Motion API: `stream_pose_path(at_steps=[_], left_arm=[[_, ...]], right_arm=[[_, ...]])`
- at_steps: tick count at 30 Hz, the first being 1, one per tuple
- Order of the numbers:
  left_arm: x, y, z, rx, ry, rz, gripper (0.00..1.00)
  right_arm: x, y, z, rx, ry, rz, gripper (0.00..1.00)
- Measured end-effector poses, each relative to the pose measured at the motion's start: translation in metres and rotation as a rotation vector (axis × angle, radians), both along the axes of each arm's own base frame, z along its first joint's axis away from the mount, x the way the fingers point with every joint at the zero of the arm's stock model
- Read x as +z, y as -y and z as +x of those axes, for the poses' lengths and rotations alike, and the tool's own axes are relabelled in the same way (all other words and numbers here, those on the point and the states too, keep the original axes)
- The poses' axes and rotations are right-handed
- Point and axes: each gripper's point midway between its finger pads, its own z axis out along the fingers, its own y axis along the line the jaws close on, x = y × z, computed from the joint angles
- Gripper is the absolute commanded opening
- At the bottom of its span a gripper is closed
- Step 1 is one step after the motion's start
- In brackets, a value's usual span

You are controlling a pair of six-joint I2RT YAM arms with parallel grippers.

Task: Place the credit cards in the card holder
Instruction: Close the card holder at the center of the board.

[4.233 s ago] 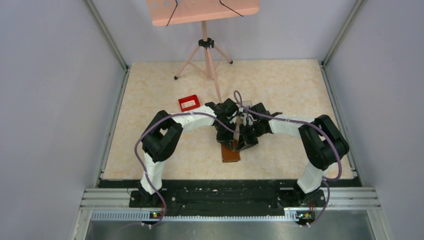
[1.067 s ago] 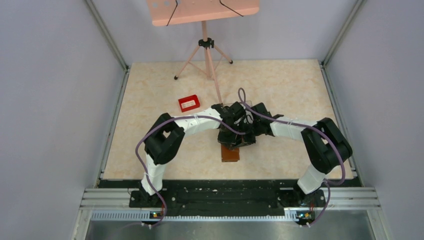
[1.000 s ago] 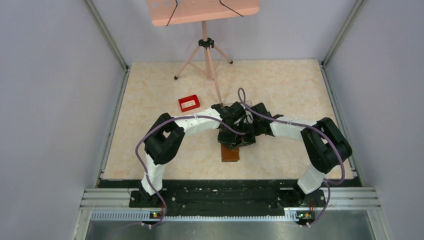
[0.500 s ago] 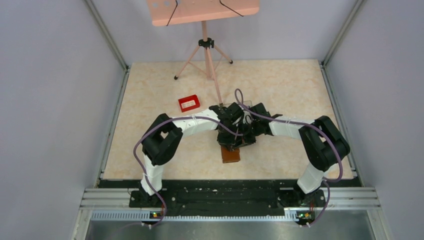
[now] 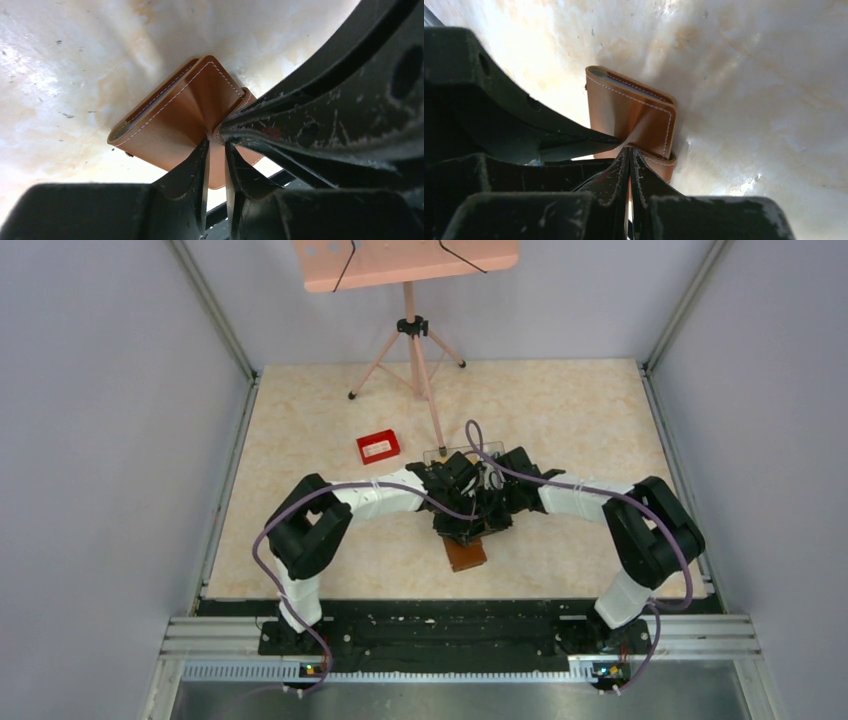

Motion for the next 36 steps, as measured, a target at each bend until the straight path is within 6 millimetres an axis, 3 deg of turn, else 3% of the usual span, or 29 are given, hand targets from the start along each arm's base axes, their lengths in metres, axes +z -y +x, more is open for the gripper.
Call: stream_pose_path(at_steps=[7, 14, 19, 36], left_arm=[[0.002, 0.003, 0.002, 0.045, -0.004, -0.062, 0.23], [0.003, 0.005, 0.008, 0.07, 0.002, -0.081, 0.06], [0.004, 0.006, 0.01, 0.07, 0.007, -0.086, 0.05], [-0.003, 0.005, 0.009, 0.074, -0.011, -0.074, 0.11]], right_arm=[[0.009, 0.003, -0.001, -0.008, 0.021, -0.011, 0.0], [0.007, 0.005, -0.007, -0.005, 0.004, -0.017, 0.0], [0.003, 0.006, -0.017, 0.008, -0.032, -0.013, 0.0], [-0.007, 0.007, -0.021, -0.002, -0.111, -0.046, 0.0]])
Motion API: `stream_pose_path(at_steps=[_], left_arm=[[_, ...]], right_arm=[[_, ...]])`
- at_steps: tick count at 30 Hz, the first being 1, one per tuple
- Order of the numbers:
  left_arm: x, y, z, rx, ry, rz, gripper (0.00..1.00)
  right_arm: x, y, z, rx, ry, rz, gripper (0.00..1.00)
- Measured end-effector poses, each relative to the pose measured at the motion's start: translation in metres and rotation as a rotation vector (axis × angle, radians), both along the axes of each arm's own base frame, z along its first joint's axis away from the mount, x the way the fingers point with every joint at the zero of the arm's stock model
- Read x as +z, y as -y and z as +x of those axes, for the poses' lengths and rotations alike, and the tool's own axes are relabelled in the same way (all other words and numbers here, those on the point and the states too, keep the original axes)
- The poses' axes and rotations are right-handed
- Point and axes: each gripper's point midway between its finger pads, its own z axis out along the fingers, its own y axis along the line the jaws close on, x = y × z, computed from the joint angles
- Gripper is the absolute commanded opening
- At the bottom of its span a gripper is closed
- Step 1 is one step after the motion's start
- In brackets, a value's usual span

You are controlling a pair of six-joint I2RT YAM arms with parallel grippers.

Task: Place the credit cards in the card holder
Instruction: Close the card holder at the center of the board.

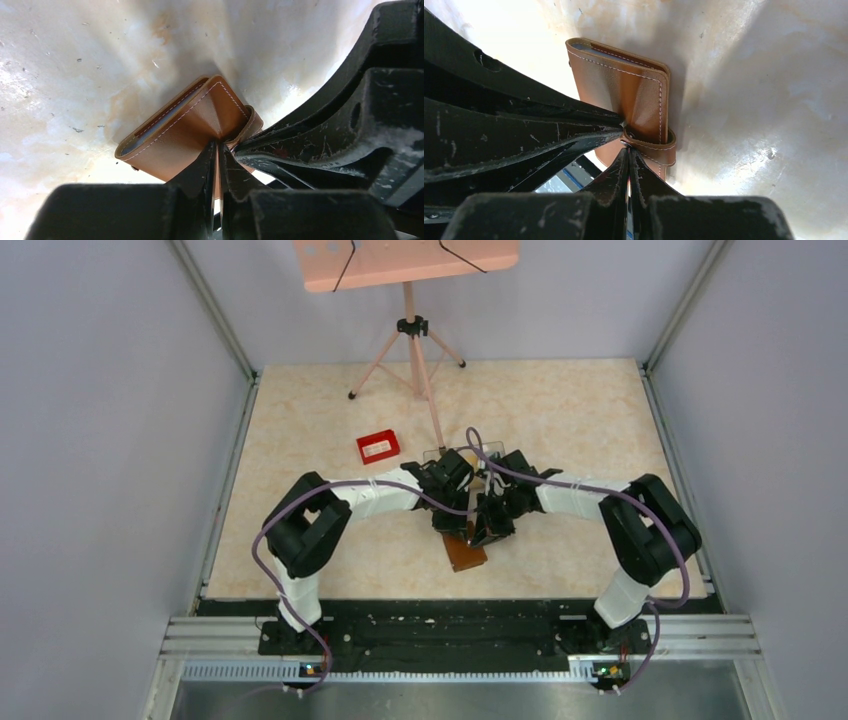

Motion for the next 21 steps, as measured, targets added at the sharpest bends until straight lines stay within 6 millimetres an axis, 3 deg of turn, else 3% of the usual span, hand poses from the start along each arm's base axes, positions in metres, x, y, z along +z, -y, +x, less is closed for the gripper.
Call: stream_pose_path(at_steps=[13, 21], left_arm=[[-0.0024, 0.0004, 0.0003, -0.012, -0.021, 0.027, 0.06], [-0.0019, -0.0001, 0.0006, -0.017, -0.018, 0.032, 0.11]], right_arm=[[-0.0044, 0.0003, -0.0002, -0.023, -0.068, -0.039, 0.0], [-0.003, -0.0034, -0.0042, -0.012, -0.156, -0.042, 0.0]])
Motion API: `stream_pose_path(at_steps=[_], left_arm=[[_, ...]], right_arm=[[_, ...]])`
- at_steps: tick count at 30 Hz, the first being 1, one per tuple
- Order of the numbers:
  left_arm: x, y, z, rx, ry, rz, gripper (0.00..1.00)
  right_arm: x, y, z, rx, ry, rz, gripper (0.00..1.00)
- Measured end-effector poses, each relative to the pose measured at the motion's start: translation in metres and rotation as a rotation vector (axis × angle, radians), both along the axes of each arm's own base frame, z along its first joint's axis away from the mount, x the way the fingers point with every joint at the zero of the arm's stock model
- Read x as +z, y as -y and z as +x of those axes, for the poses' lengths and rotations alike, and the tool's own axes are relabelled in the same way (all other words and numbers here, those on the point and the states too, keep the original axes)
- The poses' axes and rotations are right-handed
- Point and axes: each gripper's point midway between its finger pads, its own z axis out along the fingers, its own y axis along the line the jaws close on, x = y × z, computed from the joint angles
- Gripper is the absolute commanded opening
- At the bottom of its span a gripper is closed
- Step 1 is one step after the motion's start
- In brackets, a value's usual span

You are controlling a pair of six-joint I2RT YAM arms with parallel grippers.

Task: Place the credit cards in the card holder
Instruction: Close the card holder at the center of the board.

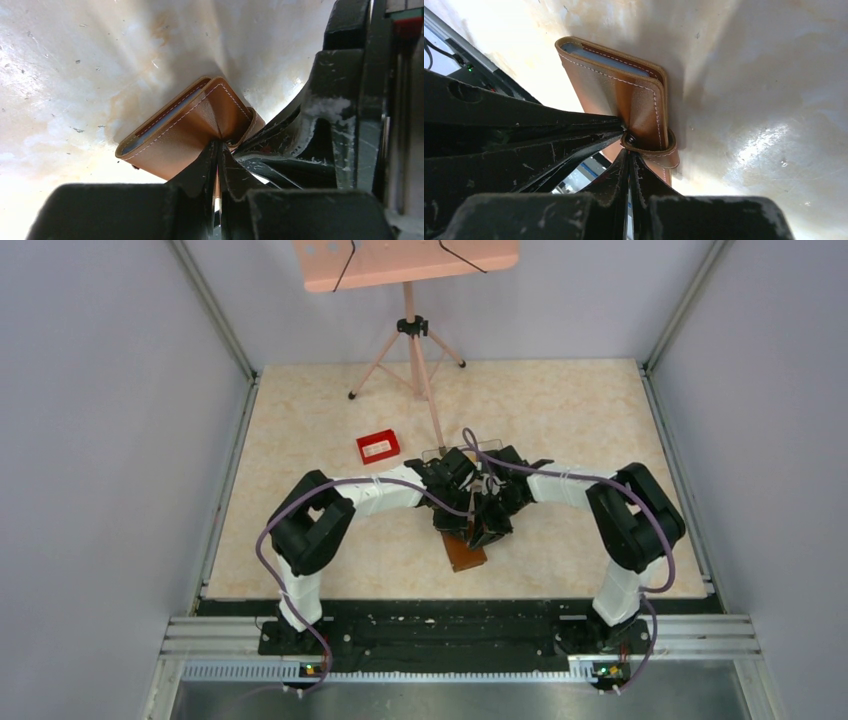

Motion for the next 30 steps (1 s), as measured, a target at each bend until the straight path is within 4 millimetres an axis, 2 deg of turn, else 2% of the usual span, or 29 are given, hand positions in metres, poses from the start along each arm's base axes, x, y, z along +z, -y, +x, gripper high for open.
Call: stream_pose_path(at_steps=[9, 18, 25, 30], left_arm=[[0.003, 0.002, 0.001, -0.005, 0.027, -0.01, 0.09], [0.002, 0.002, 0.003, -0.009, 0.033, -0.014, 0.09], [0.003, 0.002, 0.003, -0.009, 0.033, -0.016, 0.1], [0.003, 0.002, 0.003, -0.007, 0.032, -0.016, 0.16]], right_arm=[[0.008, 0.005, 0.006, -0.002, 0.089, -0.023, 0.0], [0.043, 0.003, 0.024, -0.016, 0.238, 0.041, 0.0], [0.039, 0.003, 0.025, -0.005, 0.244, 0.038, 0.0], [0.026, 0.006, 0.023, 0.008, 0.238, 0.022, 0.0]])
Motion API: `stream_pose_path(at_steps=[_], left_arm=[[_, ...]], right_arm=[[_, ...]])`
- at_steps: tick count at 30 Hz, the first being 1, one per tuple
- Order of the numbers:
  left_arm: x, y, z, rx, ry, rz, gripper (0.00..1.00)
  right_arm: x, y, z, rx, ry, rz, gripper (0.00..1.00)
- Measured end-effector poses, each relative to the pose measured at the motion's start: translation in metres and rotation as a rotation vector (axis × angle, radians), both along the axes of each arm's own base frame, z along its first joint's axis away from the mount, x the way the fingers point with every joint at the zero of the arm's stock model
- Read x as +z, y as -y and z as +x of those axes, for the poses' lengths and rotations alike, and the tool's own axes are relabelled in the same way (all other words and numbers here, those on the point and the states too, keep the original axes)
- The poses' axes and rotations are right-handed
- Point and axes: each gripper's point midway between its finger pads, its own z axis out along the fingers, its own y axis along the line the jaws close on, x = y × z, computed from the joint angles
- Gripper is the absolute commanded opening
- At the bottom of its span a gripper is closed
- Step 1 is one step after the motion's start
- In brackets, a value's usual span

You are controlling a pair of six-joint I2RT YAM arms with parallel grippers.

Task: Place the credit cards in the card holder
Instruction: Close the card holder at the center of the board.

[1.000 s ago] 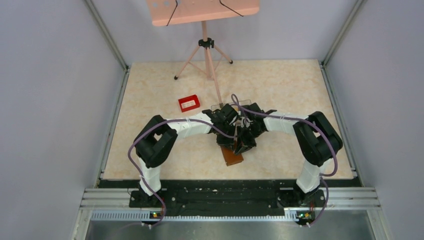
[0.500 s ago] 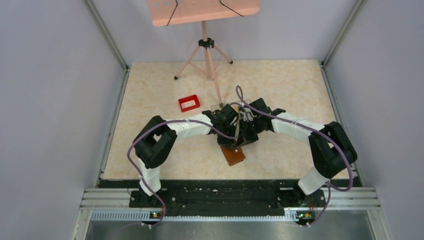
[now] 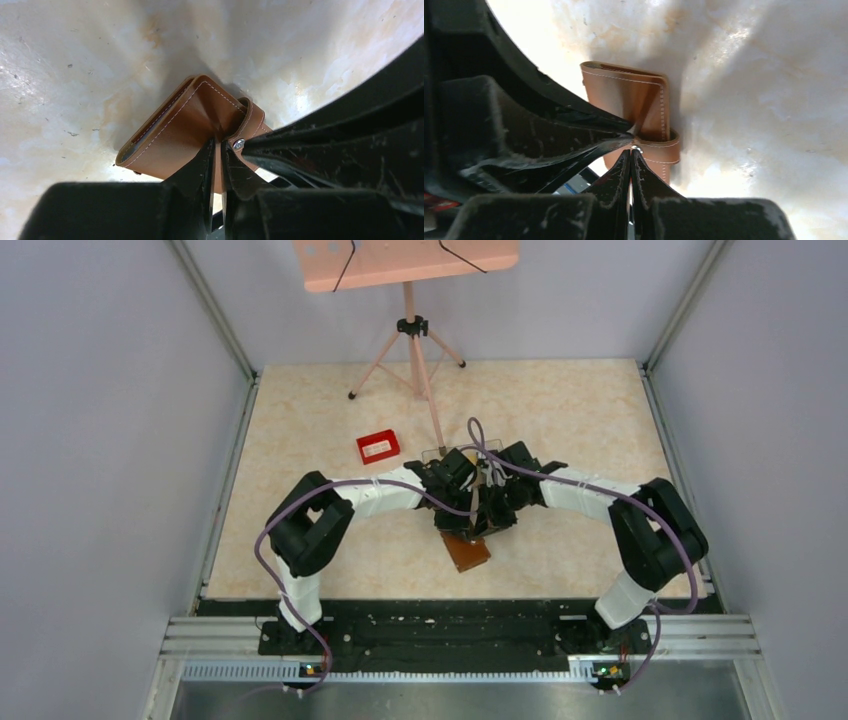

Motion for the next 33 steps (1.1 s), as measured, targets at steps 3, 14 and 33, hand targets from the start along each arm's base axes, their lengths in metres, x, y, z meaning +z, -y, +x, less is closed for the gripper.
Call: stream_pose_path(at_steps=[3, 14, 33], left_arm=[[0.001, 0.0, -0.001, 0.009, -0.012, -0.006, 0.2], [0.014, -0.002, 0.0, 0.031, -0.015, -0.068, 0.23], [0.004, 0.002, -0.021, 0.044, -0.199, -0.159, 0.25]], right_arm=[[-0.009, 0.001, 0.001, 0.007, 0.005, -0.004, 0.0], [-0.02, -0.002, 0.003, 0.009, -0.003, 0.007, 0.0], [-0.021, -0.006, 0.001, -0.016, -0.028, 0.028, 0.0]])
